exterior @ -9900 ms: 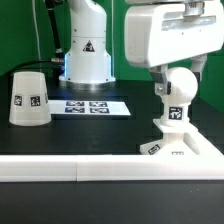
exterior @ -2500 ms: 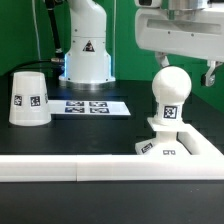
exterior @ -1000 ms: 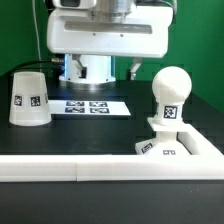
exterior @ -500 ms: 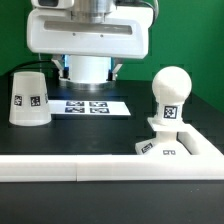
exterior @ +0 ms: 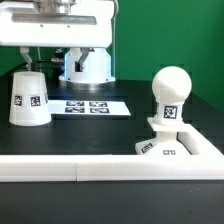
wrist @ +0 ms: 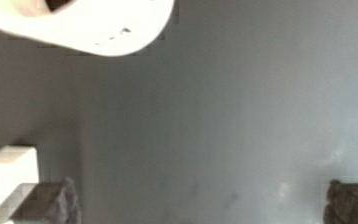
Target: Assemble lamp
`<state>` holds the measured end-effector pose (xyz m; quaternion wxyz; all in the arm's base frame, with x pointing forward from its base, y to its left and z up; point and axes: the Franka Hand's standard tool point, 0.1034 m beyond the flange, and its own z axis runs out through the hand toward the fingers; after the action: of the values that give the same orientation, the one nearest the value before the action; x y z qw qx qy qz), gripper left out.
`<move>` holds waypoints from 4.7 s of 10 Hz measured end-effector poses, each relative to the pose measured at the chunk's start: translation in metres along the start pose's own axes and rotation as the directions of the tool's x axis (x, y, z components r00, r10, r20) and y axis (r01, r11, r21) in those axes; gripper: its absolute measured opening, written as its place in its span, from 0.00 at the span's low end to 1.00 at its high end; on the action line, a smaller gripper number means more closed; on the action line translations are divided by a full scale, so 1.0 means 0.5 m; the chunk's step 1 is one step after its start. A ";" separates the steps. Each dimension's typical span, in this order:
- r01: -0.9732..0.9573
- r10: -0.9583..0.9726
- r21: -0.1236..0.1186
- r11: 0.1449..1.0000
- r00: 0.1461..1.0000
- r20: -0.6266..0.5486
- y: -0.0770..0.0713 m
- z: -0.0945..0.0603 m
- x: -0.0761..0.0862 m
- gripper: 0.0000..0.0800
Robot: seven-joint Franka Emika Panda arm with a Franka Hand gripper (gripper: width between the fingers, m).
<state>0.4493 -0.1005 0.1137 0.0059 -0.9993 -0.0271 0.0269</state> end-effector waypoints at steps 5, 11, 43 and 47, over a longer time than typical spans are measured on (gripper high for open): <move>-0.001 0.001 0.011 1.000 1.000 0.018 -0.009 0.012 -0.039 0.87; -0.003 0.002 0.032 0.999 1.000 0.009 0.011 0.020 -0.126 0.87; -0.405 0.394 0.109 0.908 0.913 0.110 -0.166 -0.124 0.177 0.06; -0.407 0.395 0.108 0.907 0.911 0.116 -0.170 -0.122 0.174 0.06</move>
Offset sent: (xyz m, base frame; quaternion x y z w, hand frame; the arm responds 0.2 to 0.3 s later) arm -0.0200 0.0000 0.0000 0.0000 0.0000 0.0000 1.0000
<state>0.5345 -0.0116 0.1709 0.0640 -0.9786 0.1805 0.0750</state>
